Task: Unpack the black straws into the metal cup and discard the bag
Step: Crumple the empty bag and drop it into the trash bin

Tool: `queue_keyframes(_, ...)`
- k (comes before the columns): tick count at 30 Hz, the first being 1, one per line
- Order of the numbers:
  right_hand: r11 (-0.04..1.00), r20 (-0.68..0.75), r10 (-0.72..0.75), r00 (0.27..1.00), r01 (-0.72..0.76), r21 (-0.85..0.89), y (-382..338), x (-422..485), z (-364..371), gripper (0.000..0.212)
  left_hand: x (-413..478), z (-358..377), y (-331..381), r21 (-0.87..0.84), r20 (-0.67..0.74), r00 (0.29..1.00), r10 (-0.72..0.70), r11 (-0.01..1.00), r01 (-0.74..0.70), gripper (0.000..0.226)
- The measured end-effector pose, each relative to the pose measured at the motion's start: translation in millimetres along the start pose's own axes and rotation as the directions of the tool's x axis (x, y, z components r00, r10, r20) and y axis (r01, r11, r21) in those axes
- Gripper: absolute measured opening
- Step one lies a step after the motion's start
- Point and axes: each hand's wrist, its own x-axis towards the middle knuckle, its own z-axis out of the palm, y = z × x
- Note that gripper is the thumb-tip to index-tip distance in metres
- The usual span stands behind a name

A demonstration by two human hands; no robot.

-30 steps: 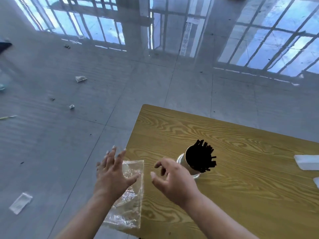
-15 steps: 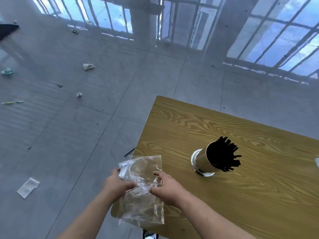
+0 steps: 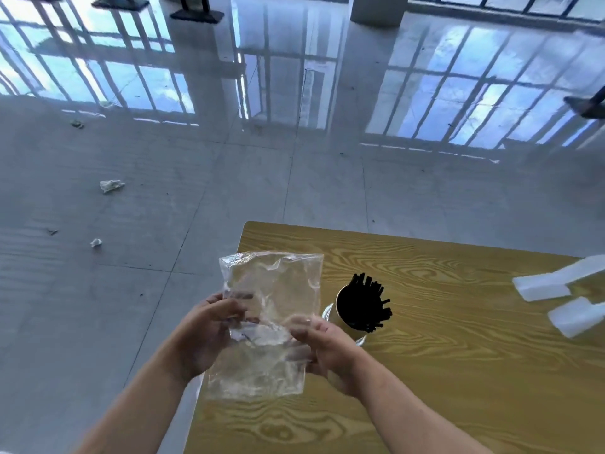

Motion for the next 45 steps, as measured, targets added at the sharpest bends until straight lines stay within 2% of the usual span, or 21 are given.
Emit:
queue_keyframes(3,0.982,-0.069,-0.140,0.988,0.147,0.115,-31,-23,-15,0.011,-3,23,22,0.056,0.075,0.996,0.045,0.997,-0.049,0.044)
queue_keyframes(5,0.954,-0.147,-0.235,0.961,0.257,0.154,-51,-40,-32,0.008,-8,44,32,0.182,0.153,0.988,0.032,0.981,-0.060,0.064)
queue_keyframes(6,0.939,-0.186,-0.277,0.943,0.306,0.158,-58,-49,-43,0.010,-10,57,35,0.260,0.175,0.984,0.027,0.963,-0.073,0.068)
queue_keyframes(8,0.921,-0.251,-0.332,0.909,0.370,0.124,-69,-65,-66,0.014,-13,88,40,0.401,0.207,0.978,0.040,0.908,-0.122,0.060)
queue_keyframes(10,0.918,-0.295,-0.361,0.885,0.393,0.055,-72,-84,-90,0.015,-13,124,41,0.493,0.231,0.971,0.055,0.854,-0.166,0.047)
queue_keyframes(11,0.916,-0.320,-0.375,0.870,0.400,0.015,-72,-93,-103,0.014,-12,143,41,0.523,0.249,0.967,0.050,0.833,-0.177,0.047)
queue_keyframes(14,0.901,-0.401,-0.420,0.814,0.426,-0.079,-65,-122,-144,0.013,-14,203,34,0.589,0.320,0.947,-0.043,0.791,-0.164,0.071)
queue_keyframes(18,0.882,-0.470,-0.459,0.753,0.450,-0.139,-49,-163,-196,0.015,-14,278,10,0.574,0.377,0.904,-0.202,0.817,-0.057,0.070)
queue_keyframes(21,0.878,-0.531,-0.471,0.704,0.429,-0.210,-36,-196,-232,0.027,-4,328,-19,0.665,0.355,0.923,-0.147,0.734,-0.139,0.089)
queue_keyframes(24,0.897,-0.654,-0.425,0.626,0.386,-0.215,-21,-225,-261,0.031,3,376,-56,0.720,0.371,0.928,-0.040,0.644,-0.260,0.063)
queue_keyframes(28,0.898,-0.719,-0.368,0.590,0.426,-0.110,-4,-259,-291,0.057,-4,438,-99,0.706,0.386,0.921,-0.055,0.660,-0.257,0.055)
queue_keyframes(32,0.867,-0.798,-0.266,0.540,0.496,0.047,20,-290,-323,0.055,-18,478,-127,0.685,0.453,0.883,-0.126,0.683,-0.254,0.022)
queue_keyframes(34,0.880,-0.831,-0.287,0.477,0.474,-0.032,32,-302,-332,0.049,-28,497,-139,0.646,0.519,0.845,-0.131,0.708,-0.286,0.015)
queue_keyframes(35,0.890,-0.845,-0.321,0.427,0.441,-0.115,38,-307,-335,0.047,-34,506,-146,0.630,0.569,0.810,-0.143,0.708,-0.318,0.019)
queue_keyframes(37,0.891,-0.851,-0.386,0.355,0.382,-0.245,47,-315,-339,0.038,-42,521,-165,0.637,0.629,0.758,-0.172,0.672,-0.376,0.028)
queue_keyframes(38,0.895,-0.853,-0.393,0.344,0.355,-0.269,52,-319,-340,0.032,-44,528,-176,0.653,0.643,0.745,-0.174,0.633,-0.416,0.027)
queue_keyframes(40,0.912,-0.867,-0.329,0.374,0.365,-0.188,59,-324,-345,0.029,-44,539,-199,0.670,0.682,0.719,-0.134,0.509,-0.540,0.021)
queue_keyframes(43,0.844,-0.822,-0.170,0.543,0.511,0.163,73,-331,-353,0.030,-41,552,-228,0.652,0.739,0.674,-0.019,0.274,-0.707,0.023)
queue_keyframes(45,0.755,-0.735,-0.184,0.653,0.572,0.320,86,-338,-360,0.044,-41,558,-242,0.641,0.755,0.655,0.022,0.183,-0.745,0.019)
